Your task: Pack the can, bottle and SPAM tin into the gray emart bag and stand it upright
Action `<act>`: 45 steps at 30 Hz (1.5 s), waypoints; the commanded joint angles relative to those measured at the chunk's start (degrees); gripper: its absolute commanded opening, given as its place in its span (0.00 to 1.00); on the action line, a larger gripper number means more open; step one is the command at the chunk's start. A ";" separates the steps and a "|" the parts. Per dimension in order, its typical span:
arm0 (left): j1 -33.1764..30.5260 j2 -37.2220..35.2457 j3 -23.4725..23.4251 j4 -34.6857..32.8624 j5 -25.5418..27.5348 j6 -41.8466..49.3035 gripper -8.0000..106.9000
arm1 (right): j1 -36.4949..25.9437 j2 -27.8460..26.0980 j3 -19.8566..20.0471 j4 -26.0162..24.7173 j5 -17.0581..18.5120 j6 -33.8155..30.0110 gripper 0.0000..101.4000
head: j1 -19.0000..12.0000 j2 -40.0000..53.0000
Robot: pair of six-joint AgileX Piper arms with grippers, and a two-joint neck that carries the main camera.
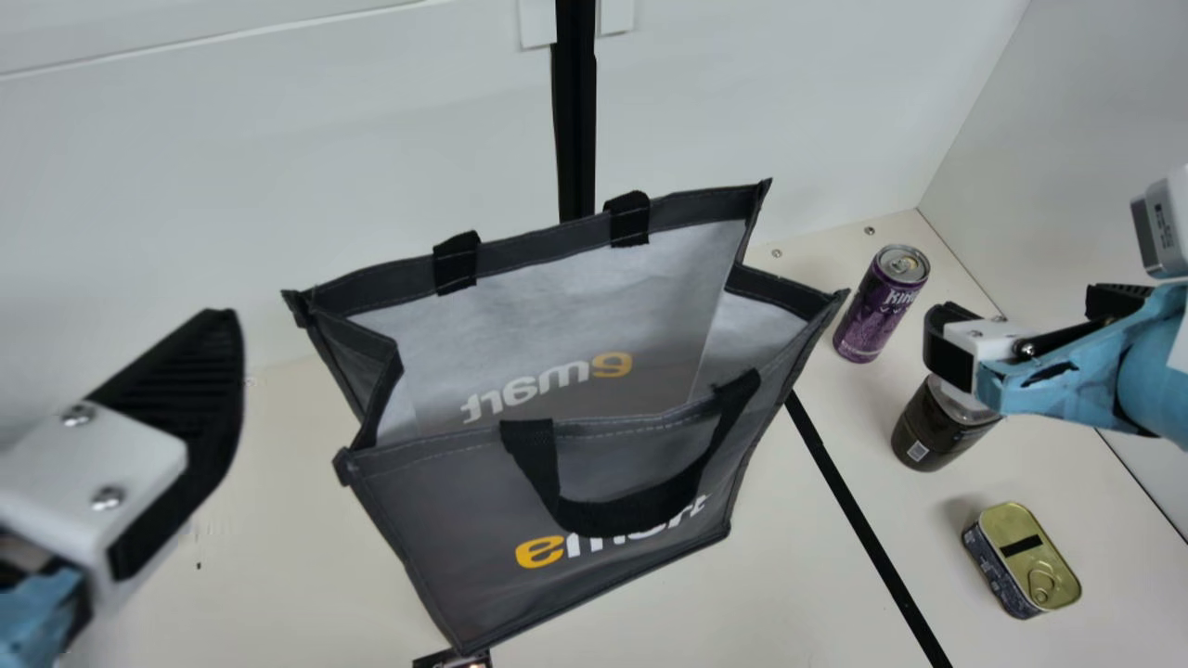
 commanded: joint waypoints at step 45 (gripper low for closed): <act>0.42 24.14 -17.54 -10.60 0.00 10.19 0.85 | 0.00 0.00 0.00 0.00 0.00 0.00 0.94 | -1.39 -0.05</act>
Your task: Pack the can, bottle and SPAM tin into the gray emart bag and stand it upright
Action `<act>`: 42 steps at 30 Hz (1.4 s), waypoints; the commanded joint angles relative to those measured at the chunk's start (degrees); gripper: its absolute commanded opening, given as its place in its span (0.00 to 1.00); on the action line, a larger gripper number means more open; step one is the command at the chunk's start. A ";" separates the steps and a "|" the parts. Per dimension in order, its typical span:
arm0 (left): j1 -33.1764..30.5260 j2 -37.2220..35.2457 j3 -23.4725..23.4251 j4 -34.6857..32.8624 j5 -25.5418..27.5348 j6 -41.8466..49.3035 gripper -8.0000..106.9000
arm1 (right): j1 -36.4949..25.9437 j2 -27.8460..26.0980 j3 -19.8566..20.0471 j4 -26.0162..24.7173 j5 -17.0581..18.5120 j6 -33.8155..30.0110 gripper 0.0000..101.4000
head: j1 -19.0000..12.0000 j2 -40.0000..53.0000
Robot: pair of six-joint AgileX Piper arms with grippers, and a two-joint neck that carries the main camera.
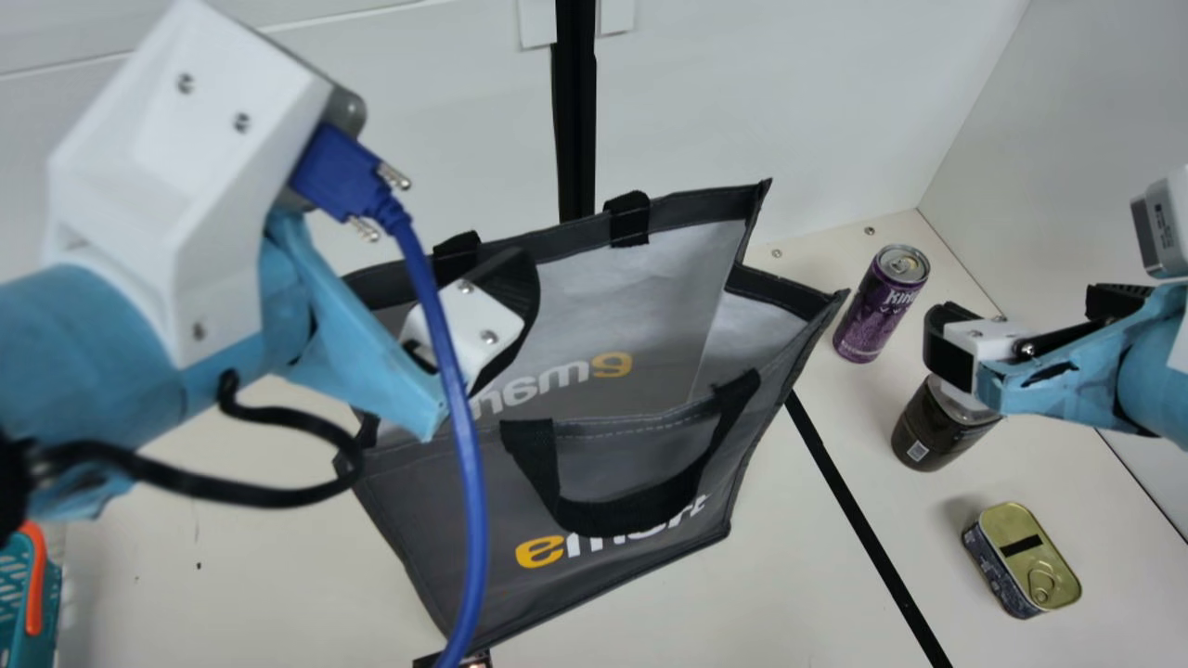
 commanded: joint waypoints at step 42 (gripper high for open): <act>-0.40 11.18 -1.61 -1.00 0.00 6.16 0.50 | 0.00 0.00 0.00 0.00 0.00 0.00 0.94 | -1.39 -0.14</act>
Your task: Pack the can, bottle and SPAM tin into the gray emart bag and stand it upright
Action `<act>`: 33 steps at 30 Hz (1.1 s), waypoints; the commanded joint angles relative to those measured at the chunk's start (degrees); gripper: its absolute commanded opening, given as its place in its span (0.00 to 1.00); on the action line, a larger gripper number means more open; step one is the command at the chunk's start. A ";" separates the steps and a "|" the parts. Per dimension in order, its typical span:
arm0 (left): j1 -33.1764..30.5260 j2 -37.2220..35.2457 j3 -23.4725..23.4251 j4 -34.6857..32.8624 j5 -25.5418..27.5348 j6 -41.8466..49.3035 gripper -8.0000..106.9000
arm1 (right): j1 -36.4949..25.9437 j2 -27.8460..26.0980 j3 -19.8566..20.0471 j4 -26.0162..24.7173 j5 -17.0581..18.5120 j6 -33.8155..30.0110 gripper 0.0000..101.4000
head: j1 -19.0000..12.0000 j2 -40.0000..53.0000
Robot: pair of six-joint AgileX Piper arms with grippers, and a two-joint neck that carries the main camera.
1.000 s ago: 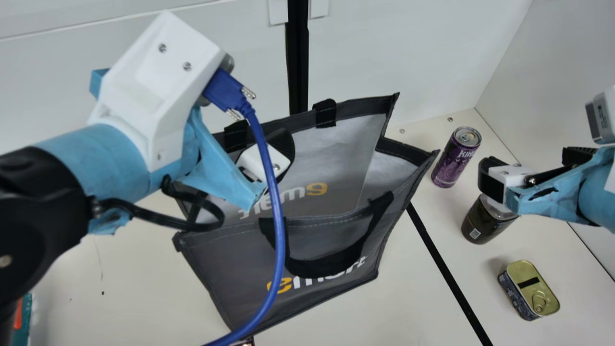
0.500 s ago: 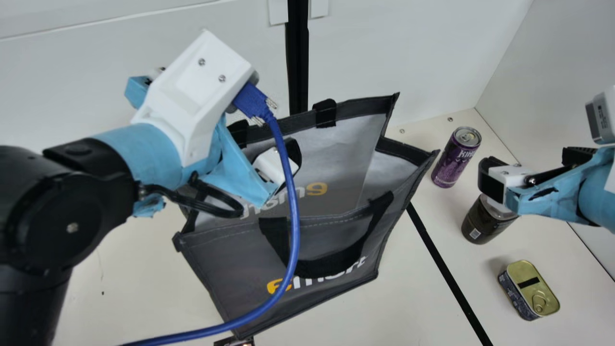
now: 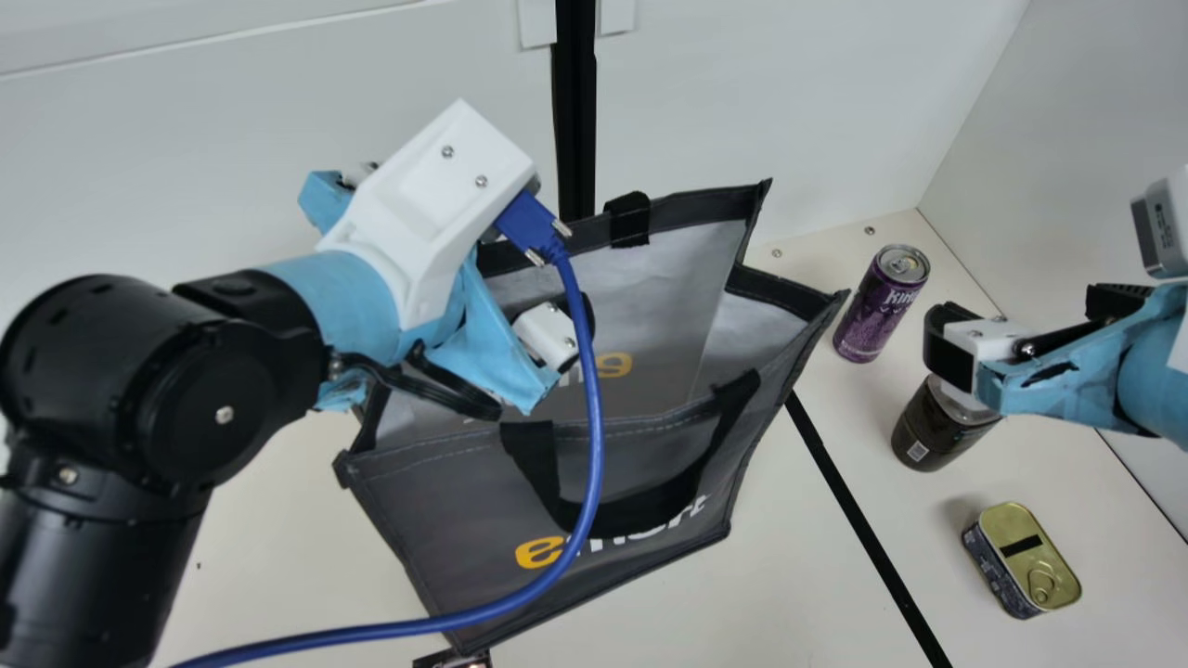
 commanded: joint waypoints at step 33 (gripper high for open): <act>-0.76 -4.21 1.91 25.67 0.07 -18.48 0.00 | 0.00 0.00 0.00 0.00 0.00 0.00 0.94 | -1.39 -0.05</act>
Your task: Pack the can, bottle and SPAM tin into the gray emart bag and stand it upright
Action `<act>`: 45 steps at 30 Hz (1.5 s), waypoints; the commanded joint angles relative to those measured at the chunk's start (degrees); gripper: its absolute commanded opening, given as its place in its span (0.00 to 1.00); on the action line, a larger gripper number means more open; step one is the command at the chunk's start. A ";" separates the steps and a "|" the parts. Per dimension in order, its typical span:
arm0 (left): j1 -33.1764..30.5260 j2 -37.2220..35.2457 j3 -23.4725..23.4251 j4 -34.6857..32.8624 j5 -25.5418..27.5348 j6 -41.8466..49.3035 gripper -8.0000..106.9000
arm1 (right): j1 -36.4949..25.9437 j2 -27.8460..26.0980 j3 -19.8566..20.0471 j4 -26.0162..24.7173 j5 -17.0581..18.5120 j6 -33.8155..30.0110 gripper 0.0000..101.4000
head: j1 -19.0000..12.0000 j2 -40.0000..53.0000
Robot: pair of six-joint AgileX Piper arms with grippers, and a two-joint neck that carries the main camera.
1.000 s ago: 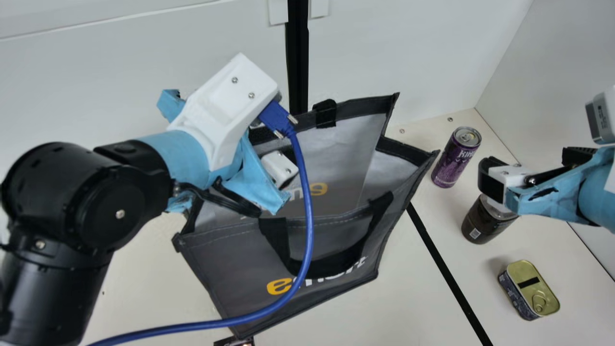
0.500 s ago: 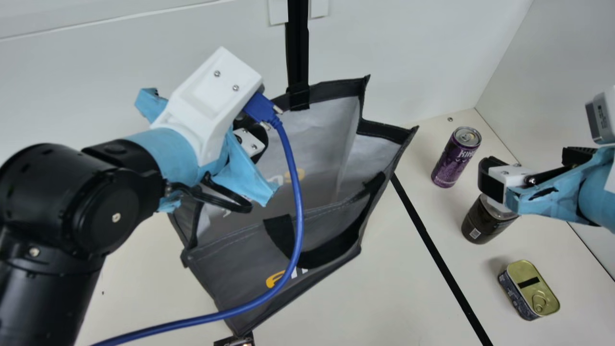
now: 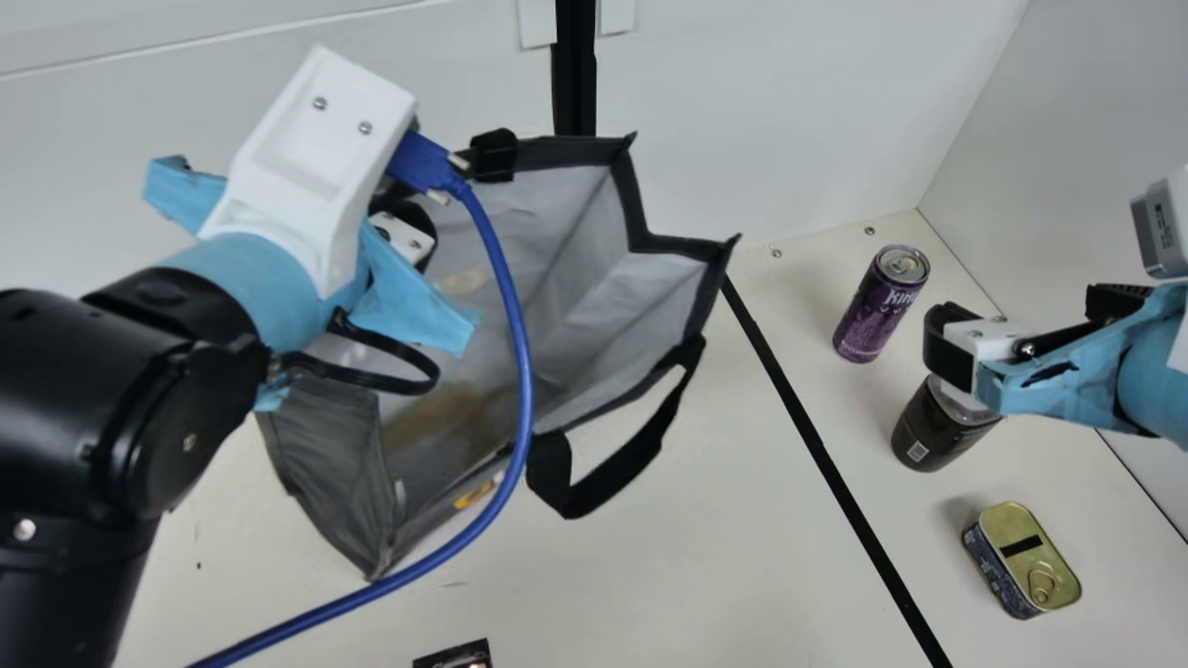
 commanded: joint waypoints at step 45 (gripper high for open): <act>-7.68 -13.15 34.82 48.27 0.00 -43.16 0.00 | 0.00 0.00 0.00 0.00 0.00 0.00 0.94 | -1.39 -0.14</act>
